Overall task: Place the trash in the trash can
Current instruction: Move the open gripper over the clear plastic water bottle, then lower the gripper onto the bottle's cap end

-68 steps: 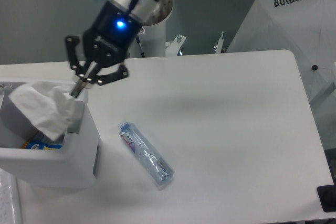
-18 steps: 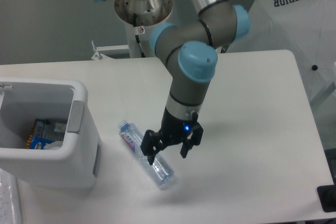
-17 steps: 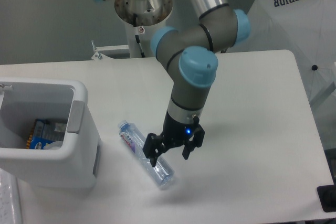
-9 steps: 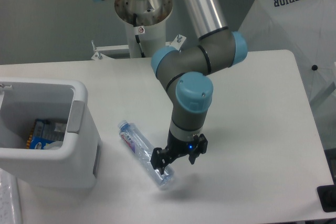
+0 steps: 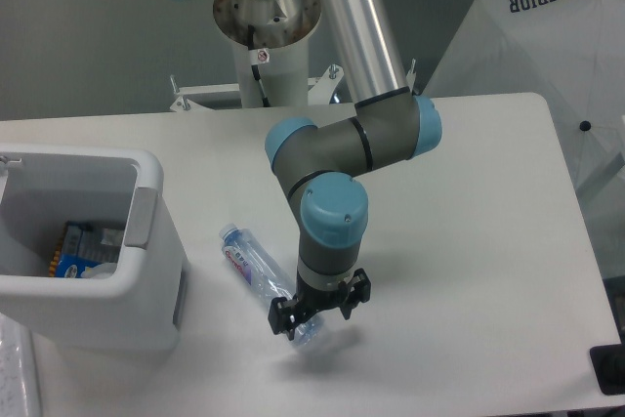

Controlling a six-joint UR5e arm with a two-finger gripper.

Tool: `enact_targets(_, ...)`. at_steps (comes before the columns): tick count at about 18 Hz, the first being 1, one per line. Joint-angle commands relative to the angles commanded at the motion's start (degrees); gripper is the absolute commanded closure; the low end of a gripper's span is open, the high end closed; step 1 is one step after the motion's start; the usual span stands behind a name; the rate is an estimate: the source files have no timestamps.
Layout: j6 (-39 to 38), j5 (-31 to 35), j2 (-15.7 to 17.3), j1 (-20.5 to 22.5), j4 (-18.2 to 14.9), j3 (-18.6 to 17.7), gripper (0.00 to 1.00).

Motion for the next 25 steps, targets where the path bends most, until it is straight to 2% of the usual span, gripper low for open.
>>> enact_targets(5, -0.09, 1.67, -1.58, -0.88, 0.09, 0.35, 0.0)
enact_targets(17, -0.35, 3.34, -2.46, -2.37, 0.09, -0.09, 0.02)
enact_targets(18, -0.35, 3.34, -2.46, -2.37, 0.09, -0.18, 0.04)
enact_targets(20, -1.31, 3.6, -2.46, -2.37, 0.0, -0.18, 0.15)
enact_targets(23, -1.76, 4.39, -2.46, -2.37, 0.09, -0.18, 0.18)
enact_targets(25, -1.67, 4.48, -2.46, -2.37, 0.09, -0.18, 0.25)
